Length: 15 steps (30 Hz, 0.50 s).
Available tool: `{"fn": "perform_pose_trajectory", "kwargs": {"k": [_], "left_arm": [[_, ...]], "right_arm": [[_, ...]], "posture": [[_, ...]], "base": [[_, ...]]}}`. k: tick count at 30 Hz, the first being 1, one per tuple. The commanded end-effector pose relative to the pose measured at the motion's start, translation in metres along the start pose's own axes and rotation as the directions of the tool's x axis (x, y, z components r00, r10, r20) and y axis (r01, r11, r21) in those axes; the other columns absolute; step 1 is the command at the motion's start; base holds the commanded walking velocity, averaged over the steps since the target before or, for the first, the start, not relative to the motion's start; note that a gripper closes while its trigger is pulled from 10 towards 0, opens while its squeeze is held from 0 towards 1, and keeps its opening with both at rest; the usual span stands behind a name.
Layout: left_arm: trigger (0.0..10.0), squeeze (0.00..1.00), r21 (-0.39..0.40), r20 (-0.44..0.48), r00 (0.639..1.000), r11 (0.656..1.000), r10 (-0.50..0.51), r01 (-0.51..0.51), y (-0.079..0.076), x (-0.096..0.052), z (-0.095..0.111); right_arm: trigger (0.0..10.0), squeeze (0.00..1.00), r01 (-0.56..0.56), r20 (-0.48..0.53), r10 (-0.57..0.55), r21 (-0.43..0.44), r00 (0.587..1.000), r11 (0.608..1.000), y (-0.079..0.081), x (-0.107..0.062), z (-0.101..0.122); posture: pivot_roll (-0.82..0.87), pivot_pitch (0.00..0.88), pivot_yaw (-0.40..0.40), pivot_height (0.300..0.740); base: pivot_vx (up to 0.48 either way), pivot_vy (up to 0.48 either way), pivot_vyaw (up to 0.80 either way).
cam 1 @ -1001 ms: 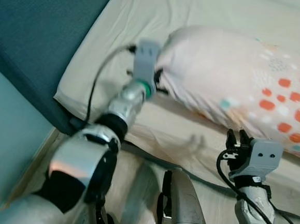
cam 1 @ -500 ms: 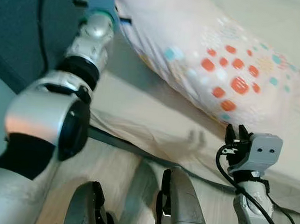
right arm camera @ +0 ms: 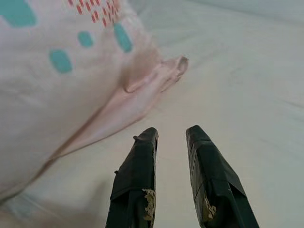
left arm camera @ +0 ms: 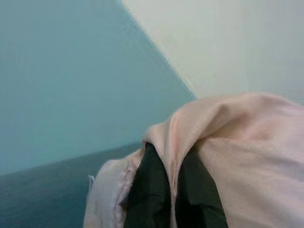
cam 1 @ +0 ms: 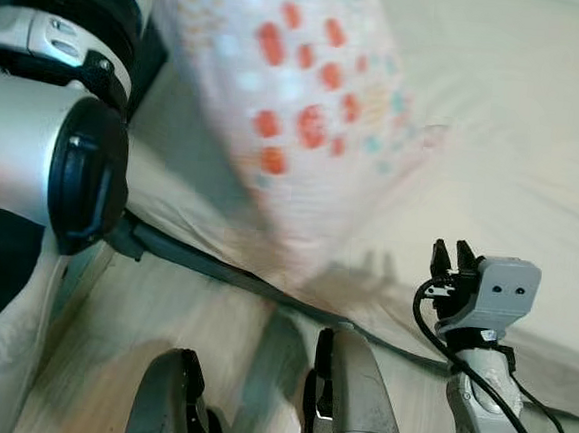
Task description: Clean up the room
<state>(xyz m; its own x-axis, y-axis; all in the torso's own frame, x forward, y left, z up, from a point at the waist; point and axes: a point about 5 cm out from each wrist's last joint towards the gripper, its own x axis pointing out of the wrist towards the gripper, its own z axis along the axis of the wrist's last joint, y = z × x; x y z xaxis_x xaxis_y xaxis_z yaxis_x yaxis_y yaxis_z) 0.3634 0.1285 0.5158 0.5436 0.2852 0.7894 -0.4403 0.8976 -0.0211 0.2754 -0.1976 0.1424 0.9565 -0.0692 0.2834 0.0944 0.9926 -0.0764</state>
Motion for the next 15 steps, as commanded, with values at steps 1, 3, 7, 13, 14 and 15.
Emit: {"fn": "perform_pose_trajectory", "kwargs": {"k": [1, 3, 7, 13, 14, 15], "left_arm": [[10.0, 0.00, -0.033, -0.021, 0.988, 0.988, -0.152, 0.151, -0.021, -0.006, 0.004], [10.0, 0.19, -0.012, -0.047, 0.969, 0.970, -0.241, 0.241, -0.035, -0.016, -0.005], [10.0, 1.00, -0.229, -0.135, 0.896, 0.893, -0.423, 0.388, -0.069, -0.050, -0.034], [10.0, 1.00, -0.320, -0.189, 0.885, 0.878, -0.426, 0.355, -0.073, -0.057, -0.044], [10.0, 1.00, -0.271, -0.182, 0.894, 0.895, -0.409, 0.355, -0.072, -0.057, -0.044], [10.0, 0.66, -0.229, -0.176, 0.900, 0.906, -0.398, 0.356, -0.072, -0.058, -0.044]], "right_arm": [[10.0, 0.00, 0.009, -0.031, -0.008, 0.007, 0.999, 1.000, 0.000, -0.005, -0.008], [10.0, 0.00, 0.007, -0.029, -0.007, 0.008, 1.000, 1.000, 0.001, -0.004, -0.008], [10.0, 0.00, 0.007, -0.020, -0.006, 0.012, 1.000, 1.000, 0.002, -0.003, -0.007], [10.0, 0.00, 0.007, -0.027, -0.007, 0.008, 1.000, 1.000, 0.001, -0.006, -0.009], [10.0, 0.00, 0.007, -0.027, -0.007, 0.008, 1.000, 1.000, 0.001, -0.005, -0.009], [10.0, 0.00, 0.006, -0.027, -0.006, 0.009, 1.000, 1.000, 0.001, -0.005, -0.009]], "posture": [[-0.18, 0.238, 0.075, 0.595], [-0.18, 0.238, 0.075, 0.595], [-0.19, 0.238, 0.077, 0.595], [-0.19, 0.239, 0.073, 0.595], [-0.19, 0.239, 0.073, 0.595], [-0.19, 0.239, 0.073, 0.595]], "base": [[0.000, 0.000, 0.00], [0.000, 0.000, 0.00], [0.000, 0.000, 0.00], [0.000, 0.000, 0.00], [0.000, 0.000, 0.00], [0.000, 0.000, 0.00]]}}
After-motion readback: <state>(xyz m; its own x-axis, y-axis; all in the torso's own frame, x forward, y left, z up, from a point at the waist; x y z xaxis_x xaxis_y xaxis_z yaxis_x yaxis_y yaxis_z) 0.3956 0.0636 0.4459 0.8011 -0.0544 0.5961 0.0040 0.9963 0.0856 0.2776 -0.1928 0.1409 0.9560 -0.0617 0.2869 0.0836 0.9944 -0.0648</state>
